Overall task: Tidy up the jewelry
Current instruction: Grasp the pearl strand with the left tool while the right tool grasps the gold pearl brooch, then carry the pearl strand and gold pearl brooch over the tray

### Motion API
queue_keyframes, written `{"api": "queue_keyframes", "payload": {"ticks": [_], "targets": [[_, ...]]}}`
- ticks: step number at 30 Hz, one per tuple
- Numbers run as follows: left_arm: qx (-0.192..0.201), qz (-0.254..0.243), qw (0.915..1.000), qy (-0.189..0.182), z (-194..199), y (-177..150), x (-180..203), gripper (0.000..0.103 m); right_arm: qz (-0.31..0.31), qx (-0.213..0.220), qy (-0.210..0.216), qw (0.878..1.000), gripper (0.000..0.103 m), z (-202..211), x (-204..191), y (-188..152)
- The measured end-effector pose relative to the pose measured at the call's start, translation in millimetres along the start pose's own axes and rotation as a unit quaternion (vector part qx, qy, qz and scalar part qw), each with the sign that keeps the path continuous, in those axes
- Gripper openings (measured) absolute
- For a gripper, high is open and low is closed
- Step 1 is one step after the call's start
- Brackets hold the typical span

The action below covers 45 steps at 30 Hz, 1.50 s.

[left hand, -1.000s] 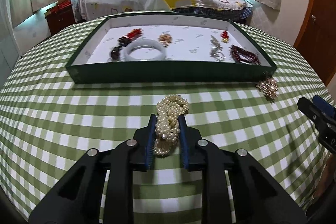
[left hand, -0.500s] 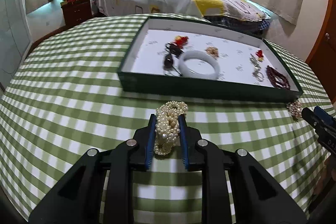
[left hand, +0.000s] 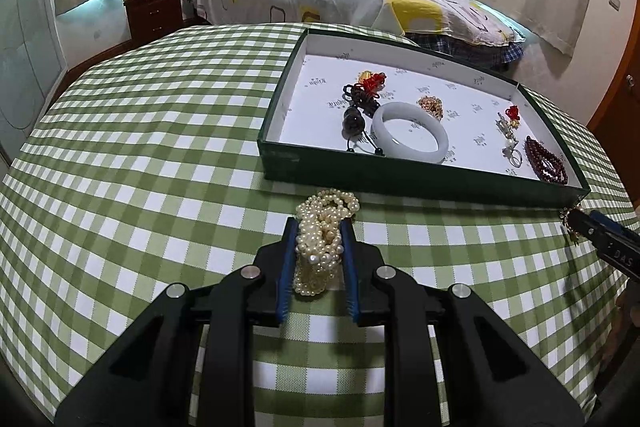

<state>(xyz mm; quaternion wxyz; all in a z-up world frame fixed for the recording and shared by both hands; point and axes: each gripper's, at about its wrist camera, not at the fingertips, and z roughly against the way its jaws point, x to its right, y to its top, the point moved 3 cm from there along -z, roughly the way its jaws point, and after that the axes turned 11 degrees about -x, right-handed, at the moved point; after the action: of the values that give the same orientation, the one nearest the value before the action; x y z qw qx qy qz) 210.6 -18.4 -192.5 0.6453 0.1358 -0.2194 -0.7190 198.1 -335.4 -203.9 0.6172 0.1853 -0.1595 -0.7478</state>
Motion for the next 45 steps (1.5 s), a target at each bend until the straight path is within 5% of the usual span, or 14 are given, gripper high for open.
{"api": "queue_keyframes", "payload": {"ticks": [5, 12, 45], "targets": [[-0.002, 0.000, 1.0000, -0.001, -1.8, 0.5, 0.9, 0.021, 0.013, -0.005, 0.007, 1.000, 0.038, -0.6, -7.6, -4.2], [-0.002, 0.000, 1.0000, -0.001, -2.0, 0.6, 0.8, 0.021, 0.024, -0.004, 0.026, 0.999, 0.029, 4.6, -15.8, -13.7], [0.013, -0.006, 0.9999, -0.004, 8.6, -1.2, 5.6, 0.021, 0.055, 0.045, 0.052, 0.996, 0.026, 37.7, -36.9, -22.5]]}}
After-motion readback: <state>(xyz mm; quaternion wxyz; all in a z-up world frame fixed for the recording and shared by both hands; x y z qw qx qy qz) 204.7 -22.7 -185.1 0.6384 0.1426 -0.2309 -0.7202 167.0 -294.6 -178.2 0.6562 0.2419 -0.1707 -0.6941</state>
